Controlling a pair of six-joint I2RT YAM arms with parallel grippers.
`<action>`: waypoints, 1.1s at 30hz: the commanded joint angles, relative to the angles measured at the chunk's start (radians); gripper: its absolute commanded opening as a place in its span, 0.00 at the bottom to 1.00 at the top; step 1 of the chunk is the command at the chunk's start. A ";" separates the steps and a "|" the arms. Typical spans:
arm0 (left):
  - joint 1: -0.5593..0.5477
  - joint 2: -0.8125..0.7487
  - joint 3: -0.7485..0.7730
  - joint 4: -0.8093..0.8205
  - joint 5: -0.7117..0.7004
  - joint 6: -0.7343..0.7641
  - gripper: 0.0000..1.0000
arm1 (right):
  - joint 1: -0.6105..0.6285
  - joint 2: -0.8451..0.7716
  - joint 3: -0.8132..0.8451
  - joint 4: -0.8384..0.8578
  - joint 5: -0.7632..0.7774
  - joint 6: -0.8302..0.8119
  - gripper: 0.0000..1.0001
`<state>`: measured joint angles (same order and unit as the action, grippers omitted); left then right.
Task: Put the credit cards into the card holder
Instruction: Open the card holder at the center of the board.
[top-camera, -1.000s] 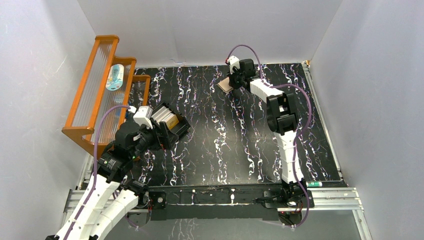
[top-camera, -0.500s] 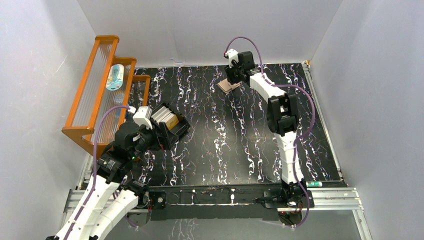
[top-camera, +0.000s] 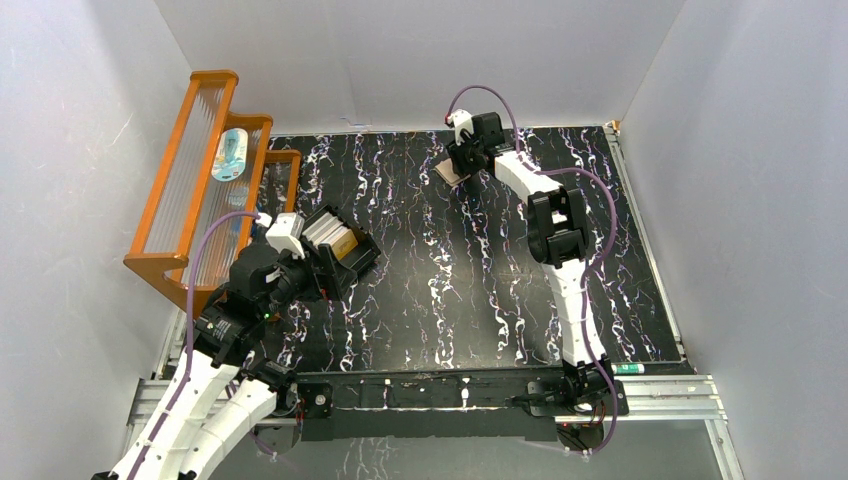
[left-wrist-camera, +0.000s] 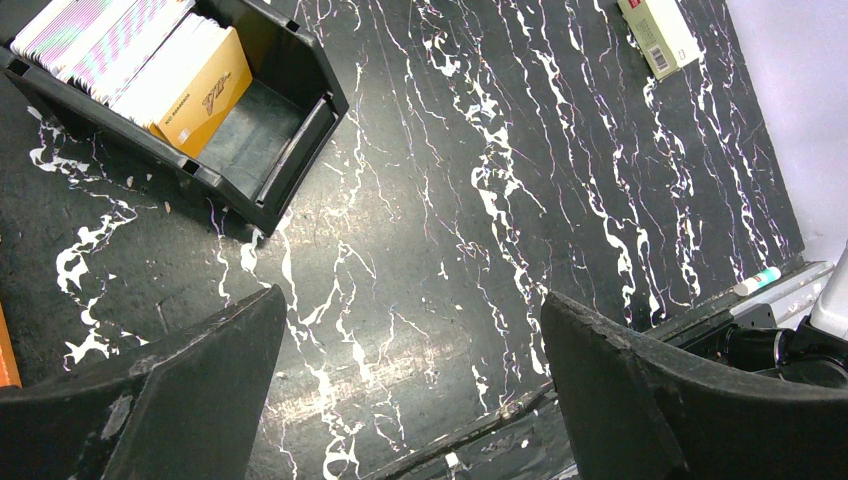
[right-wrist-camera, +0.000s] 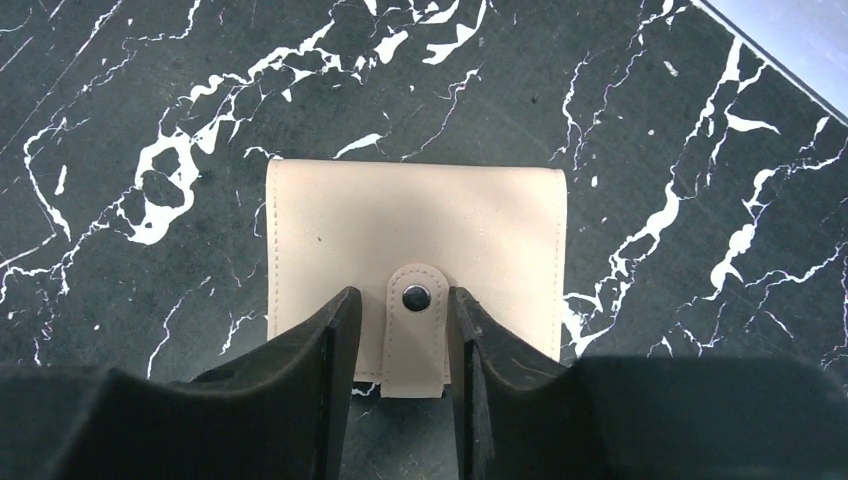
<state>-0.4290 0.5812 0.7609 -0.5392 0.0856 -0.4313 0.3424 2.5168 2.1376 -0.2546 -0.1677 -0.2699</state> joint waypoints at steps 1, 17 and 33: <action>0.004 -0.002 -0.003 -0.005 -0.010 -0.003 0.99 | 0.000 0.023 0.014 -0.017 0.003 -0.029 0.40; 0.004 0.024 0.002 -0.007 -0.012 -0.004 0.99 | 0.012 -0.186 -0.284 0.003 -0.083 -0.061 0.00; 0.001 0.437 0.173 0.011 0.093 -0.130 0.70 | 0.232 -0.669 -1.057 0.229 -0.248 0.081 0.00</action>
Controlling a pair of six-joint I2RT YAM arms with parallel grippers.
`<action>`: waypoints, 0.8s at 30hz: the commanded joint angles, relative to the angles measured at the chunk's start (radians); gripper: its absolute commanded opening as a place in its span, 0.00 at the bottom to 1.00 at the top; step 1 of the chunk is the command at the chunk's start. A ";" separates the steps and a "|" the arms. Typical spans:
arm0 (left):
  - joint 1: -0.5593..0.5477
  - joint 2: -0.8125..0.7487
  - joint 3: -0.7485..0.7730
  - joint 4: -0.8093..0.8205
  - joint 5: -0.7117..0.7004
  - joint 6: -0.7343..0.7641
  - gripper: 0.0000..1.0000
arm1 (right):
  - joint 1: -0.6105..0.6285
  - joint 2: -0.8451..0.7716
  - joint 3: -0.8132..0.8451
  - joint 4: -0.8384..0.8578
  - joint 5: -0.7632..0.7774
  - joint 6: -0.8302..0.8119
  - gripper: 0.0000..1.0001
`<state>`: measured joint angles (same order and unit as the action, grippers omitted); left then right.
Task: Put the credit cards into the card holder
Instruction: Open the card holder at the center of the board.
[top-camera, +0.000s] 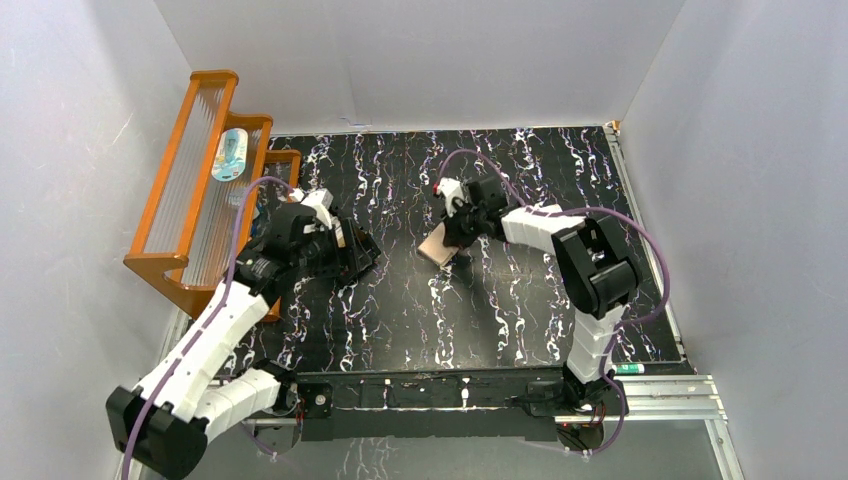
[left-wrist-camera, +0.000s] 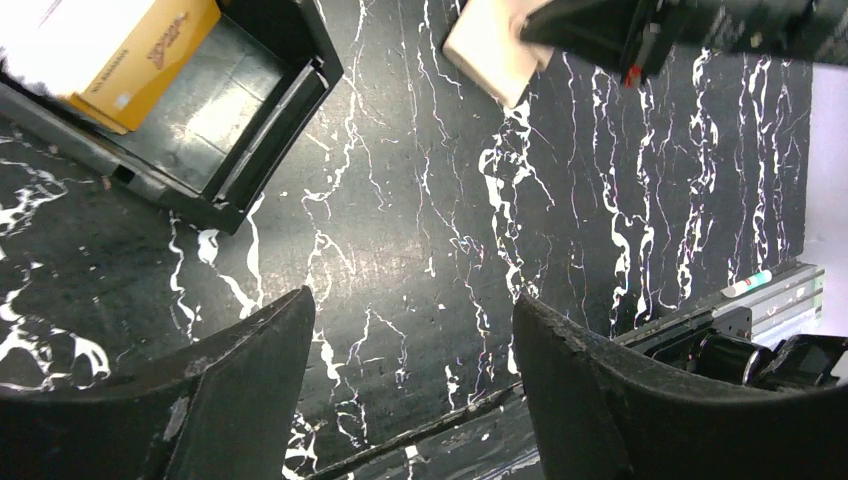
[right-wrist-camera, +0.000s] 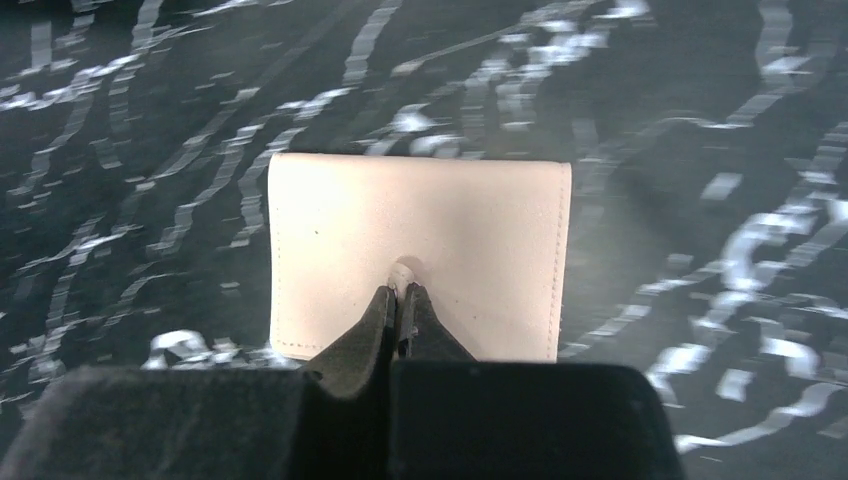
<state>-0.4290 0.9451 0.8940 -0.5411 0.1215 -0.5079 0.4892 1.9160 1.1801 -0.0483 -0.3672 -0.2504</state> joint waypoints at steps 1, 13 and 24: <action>0.000 0.096 0.043 0.021 0.066 -0.057 0.68 | 0.105 -0.089 -0.120 0.027 -0.050 0.080 0.00; -0.139 0.366 0.043 0.199 0.109 -0.175 0.09 | 0.159 -0.317 -0.337 0.118 -0.066 0.169 0.00; -0.267 0.619 0.057 0.408 0.099 -0.224 0.00 | 0.160 -0.462 -0.508 0.419 -0.136 0.364 0.00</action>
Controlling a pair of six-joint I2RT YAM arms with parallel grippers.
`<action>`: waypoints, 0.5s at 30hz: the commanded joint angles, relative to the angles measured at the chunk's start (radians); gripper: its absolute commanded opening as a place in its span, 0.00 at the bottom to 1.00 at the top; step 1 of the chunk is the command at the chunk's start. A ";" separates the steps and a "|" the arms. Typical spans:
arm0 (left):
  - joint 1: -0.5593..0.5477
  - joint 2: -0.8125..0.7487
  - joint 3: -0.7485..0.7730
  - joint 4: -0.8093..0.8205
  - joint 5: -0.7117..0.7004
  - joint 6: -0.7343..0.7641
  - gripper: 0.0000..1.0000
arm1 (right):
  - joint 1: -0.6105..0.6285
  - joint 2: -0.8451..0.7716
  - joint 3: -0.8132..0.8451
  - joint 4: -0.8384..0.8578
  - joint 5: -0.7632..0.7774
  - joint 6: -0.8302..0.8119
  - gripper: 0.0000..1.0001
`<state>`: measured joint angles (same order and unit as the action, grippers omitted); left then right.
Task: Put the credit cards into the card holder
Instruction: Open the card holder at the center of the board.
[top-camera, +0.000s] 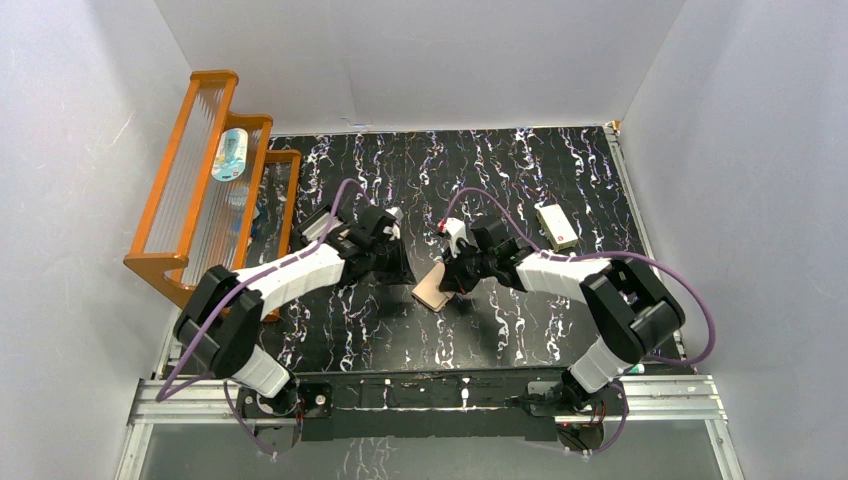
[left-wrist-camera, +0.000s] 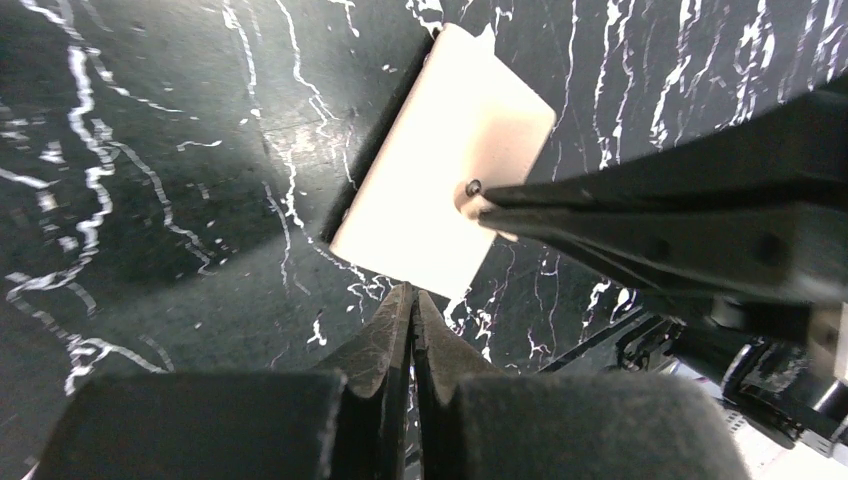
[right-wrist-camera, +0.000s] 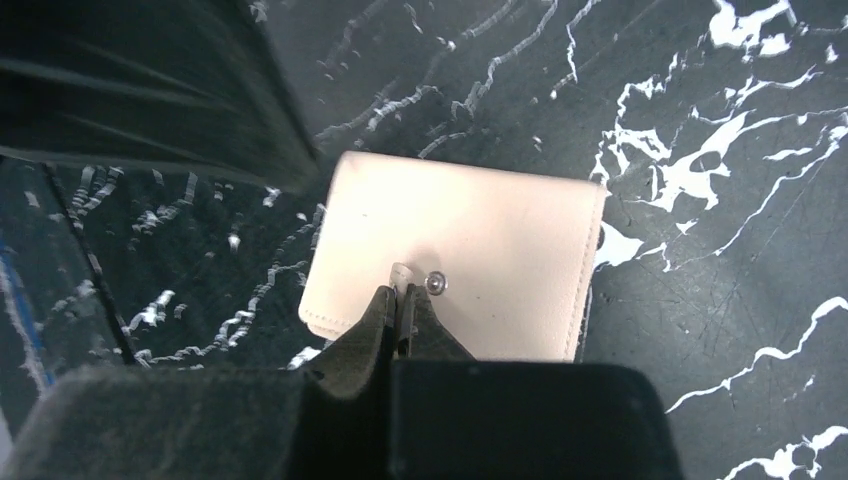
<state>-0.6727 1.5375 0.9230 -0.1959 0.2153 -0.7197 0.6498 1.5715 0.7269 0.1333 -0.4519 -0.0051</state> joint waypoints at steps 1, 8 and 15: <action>-0.028 0.035 0.027 0.065 0.003 -0.011 0.00 | -0.002 -0.141 -0.079 0.291 -0.051 0.151 0.00; -0.031 0.010 0.003 0.057 0.005 -0.007 0.09 | -0.002 -0.212 -0.173 0.555 -0.097 0.333 0.00; -0.031 -0.080 -0.052 -0.003 0.009 -0.024 0.35 | -0.026 -0.200 -0.190 0.544 -0.138 0.303 0.00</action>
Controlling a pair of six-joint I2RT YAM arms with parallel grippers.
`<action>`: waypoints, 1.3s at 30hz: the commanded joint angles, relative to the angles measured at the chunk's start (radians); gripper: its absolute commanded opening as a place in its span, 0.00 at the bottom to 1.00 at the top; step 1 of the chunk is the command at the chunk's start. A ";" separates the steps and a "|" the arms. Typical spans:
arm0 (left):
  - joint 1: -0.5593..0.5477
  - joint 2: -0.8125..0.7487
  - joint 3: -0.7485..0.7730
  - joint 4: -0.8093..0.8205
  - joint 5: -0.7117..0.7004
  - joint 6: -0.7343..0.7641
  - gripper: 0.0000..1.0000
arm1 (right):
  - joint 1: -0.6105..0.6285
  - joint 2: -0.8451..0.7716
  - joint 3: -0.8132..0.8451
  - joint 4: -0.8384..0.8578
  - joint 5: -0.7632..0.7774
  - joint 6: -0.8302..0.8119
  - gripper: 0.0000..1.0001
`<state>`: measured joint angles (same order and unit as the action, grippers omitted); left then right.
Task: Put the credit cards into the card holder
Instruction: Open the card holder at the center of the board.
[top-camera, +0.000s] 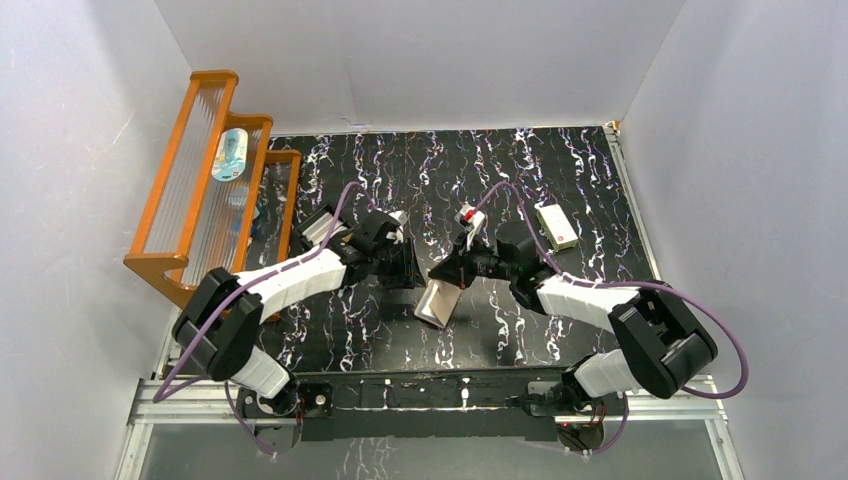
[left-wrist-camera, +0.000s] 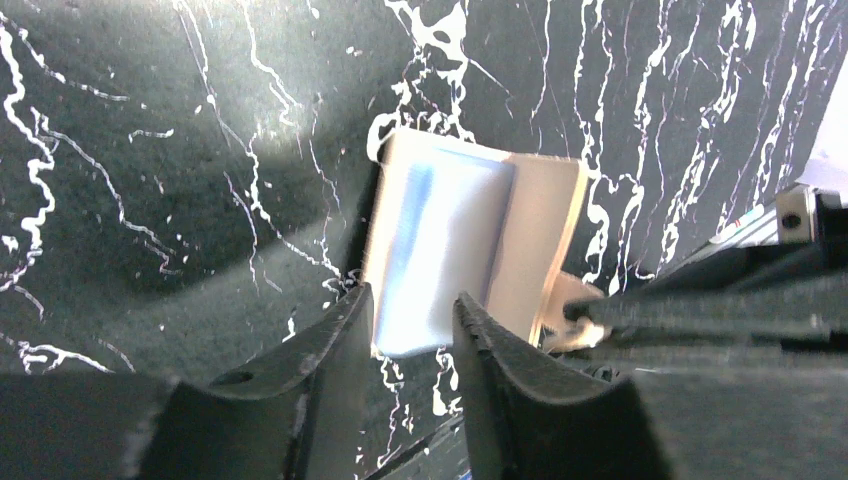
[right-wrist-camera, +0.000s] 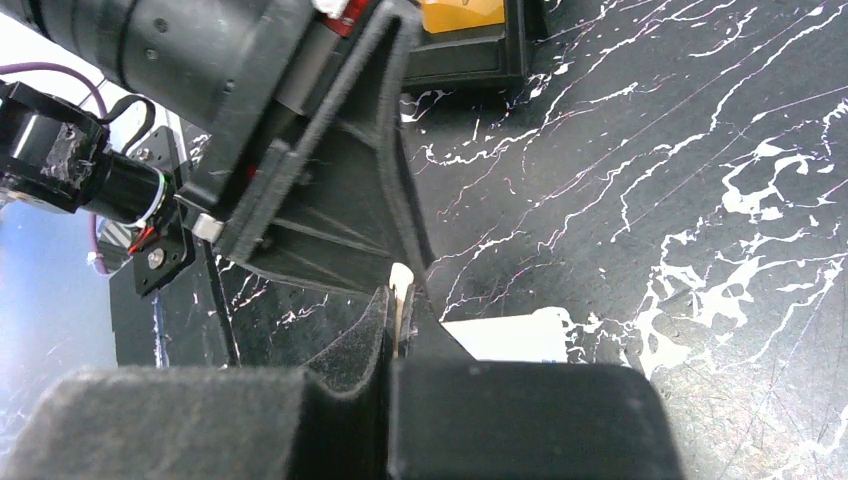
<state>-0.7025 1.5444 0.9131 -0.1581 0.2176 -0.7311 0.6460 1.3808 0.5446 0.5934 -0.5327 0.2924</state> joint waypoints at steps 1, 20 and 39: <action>-0.001 -0.096 -0.054 -0.037 0.009 -0.018 0.37 | -0.026 -0.009 -0.009 0.083 -0.073 0.001 0.00; -0.006 -0.057 -0.058 -0.002 0.064 -0.016 0.47 | -0.109 -0.223 -0.084 -0.356 0.153 0.065 0.03; -0.015 0.044 -0.034 0.139 0.200 -0.030 0.51 | -0.116 -0.279 -0.117 -0.488 0.239 0.099 0.07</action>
<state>-0.7113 1.5909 0.8463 -0.0620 0.3588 -0.7525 0.5312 1.1137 0.4267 0.1047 -0.2901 0.3893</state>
